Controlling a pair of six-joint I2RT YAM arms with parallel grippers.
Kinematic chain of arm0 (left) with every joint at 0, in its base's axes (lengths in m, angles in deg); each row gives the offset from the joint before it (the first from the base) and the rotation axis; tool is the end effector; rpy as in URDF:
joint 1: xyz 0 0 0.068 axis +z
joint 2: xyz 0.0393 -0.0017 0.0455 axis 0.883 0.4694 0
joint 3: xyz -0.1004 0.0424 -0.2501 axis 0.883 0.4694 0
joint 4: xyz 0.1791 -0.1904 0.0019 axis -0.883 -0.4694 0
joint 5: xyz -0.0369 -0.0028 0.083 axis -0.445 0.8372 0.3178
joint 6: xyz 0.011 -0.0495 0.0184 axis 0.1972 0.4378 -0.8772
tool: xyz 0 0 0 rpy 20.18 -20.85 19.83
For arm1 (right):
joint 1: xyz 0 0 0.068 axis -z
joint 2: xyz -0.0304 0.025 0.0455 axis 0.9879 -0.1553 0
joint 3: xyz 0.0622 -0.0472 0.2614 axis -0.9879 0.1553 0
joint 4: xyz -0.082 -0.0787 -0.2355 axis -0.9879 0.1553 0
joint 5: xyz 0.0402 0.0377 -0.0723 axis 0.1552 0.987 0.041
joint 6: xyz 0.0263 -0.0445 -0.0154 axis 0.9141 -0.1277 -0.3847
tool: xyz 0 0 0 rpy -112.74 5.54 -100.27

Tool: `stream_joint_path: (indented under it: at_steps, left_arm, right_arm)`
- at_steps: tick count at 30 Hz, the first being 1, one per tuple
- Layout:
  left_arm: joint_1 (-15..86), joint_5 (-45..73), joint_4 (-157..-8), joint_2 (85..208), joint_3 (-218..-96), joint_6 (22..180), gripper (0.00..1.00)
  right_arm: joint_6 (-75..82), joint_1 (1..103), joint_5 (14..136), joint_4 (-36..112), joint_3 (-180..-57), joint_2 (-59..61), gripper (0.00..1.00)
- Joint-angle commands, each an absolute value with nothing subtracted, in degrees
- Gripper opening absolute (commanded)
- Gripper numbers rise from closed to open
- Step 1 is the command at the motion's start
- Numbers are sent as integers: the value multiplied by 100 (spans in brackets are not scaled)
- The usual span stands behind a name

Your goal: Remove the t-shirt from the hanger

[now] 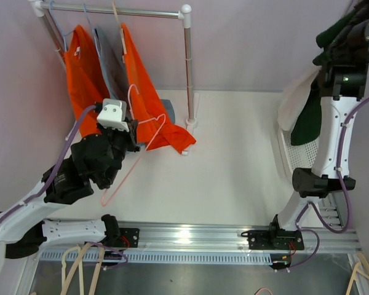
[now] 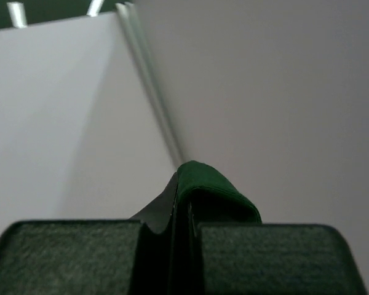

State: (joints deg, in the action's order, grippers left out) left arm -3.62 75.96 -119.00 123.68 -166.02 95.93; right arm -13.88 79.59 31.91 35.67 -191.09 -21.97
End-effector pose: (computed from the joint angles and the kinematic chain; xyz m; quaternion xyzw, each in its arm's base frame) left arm 0.0834 -0.1143 0.4852 0.0594 0.7234 -0.0858 0.6825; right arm 0.2891 -0.0131 0.6578 0.2434 0.3857 -0.1830 0.8709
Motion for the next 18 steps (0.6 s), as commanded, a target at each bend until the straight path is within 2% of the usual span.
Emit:
stream_joint_path:
  at_steps: [1, 6, 7, 10, 11, 14, 18]
  left_arm:
    - [-365, 7610, -11390, 12282, -16437, 9367, 1]
    - [-67, 7268, -11364, 12317, -16472, 9498, 1]
    - [56, 7128, -11337, 12326, -16481, 9516, 1]
    - [671, 6486, -11250, 12466, -16656, 9604, 1]
    - [942, 6389, -11241, 12528, -16726, 9604, 1]
    - [1173, 6379, -11328, 12879, -17235, 9551, 1]
    - [1191, 6177, -11127, 13213, -17632, 9323, 1]
  right_arm:
    - [-541, 8536, 2571, 3659, -18629, -1808, 0]
    - [170, 8572, 1998, 4344, -16565, -774, 0]
    - [338, 8572, 1954, 4415, -15639, -579, 0]
    - [1173, 8581, 1963, 4661, -14166, 123, 0]
    - [1409, 8581, 2050, 4862, -13318, 240, 0]
    - [2095, 8581, 2113, 5109, -11918, 311, 0]
    - [3018, 8870, 2549, 5732, -11149, -215, 0]
